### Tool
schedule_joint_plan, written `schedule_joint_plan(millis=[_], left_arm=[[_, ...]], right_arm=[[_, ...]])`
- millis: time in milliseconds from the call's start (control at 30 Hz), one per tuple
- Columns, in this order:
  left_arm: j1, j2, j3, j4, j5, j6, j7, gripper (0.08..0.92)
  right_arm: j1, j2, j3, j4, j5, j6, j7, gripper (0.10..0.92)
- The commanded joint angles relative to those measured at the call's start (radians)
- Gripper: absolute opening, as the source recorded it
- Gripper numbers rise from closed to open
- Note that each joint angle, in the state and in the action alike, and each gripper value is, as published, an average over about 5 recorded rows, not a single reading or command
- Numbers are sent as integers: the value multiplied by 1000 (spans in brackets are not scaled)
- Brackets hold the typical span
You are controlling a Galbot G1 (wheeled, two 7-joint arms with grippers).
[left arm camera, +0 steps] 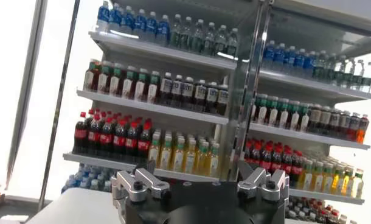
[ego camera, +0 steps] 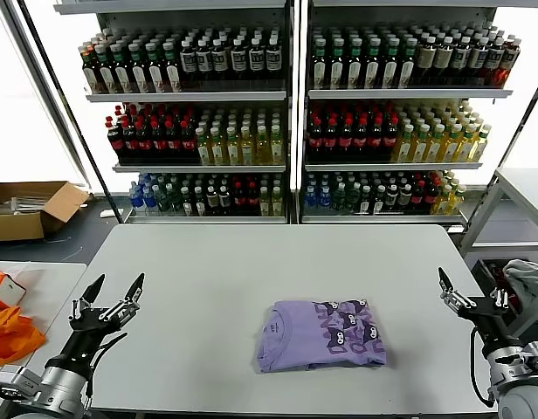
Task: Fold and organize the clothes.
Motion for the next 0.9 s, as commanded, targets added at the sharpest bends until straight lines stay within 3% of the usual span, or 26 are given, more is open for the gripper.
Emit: schedule_joint_plan(millis=[33, 900], left_arm=[[1, 1, -2, 13, 20, -17, 15, 822], [11, 36, 4, 46, 26, -40, 33, 823]], right_arm=[[-16, 15, -1, -33, -32, 40, -21, 823], [-54, 26, 29, -25, -22, 57, -15, 823]])
